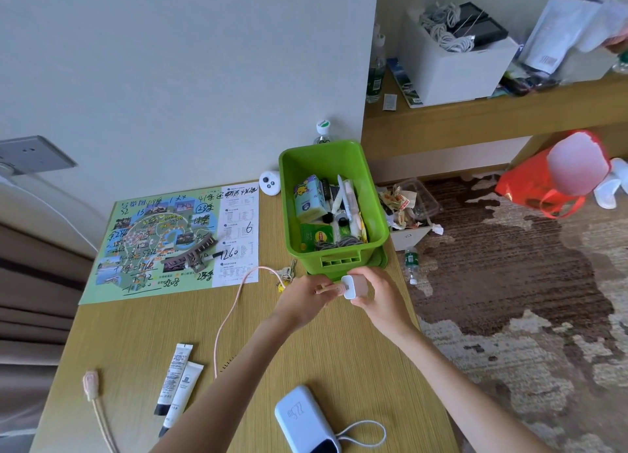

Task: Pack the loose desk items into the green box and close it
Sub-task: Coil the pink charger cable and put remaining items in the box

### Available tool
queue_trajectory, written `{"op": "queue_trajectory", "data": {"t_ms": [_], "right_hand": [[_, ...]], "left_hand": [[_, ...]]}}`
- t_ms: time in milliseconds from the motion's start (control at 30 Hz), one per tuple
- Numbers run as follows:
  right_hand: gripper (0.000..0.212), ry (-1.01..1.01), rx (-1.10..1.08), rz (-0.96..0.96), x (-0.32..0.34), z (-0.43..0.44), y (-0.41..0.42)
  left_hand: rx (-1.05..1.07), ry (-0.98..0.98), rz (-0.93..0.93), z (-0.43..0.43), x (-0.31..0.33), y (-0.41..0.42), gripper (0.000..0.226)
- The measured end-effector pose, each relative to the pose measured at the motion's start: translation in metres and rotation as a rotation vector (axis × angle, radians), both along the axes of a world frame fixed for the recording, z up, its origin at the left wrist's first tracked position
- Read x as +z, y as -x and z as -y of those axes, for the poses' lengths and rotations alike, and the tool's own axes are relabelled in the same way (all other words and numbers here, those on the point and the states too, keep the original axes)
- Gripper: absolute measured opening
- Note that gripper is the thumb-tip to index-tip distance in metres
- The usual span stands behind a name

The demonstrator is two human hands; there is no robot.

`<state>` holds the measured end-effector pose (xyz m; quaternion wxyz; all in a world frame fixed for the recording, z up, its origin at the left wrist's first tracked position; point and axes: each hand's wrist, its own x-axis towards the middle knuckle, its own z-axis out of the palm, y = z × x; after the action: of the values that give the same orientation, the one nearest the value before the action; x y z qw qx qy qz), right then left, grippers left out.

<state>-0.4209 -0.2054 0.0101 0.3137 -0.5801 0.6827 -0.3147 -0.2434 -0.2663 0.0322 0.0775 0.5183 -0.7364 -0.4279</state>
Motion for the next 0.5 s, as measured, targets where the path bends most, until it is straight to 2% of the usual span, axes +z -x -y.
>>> {"op": "queue_trajectory", "data": {"t_ms": [300, 500], "right_hand": [[0.046, 0.044, 0.168, -0.327, 0.014, -0.005, 0.005], [0.047, 0.017, 0.272, -0.313, 0.031, -0.004, 0.015]], "left_hand": [[-0.015, -0.068, 0.022, 0.003, 0.002, 0.0, 0.032], [-0.023, -0.174, -0.104, 0.004, 0.014, -0.003, 0.038]]}}
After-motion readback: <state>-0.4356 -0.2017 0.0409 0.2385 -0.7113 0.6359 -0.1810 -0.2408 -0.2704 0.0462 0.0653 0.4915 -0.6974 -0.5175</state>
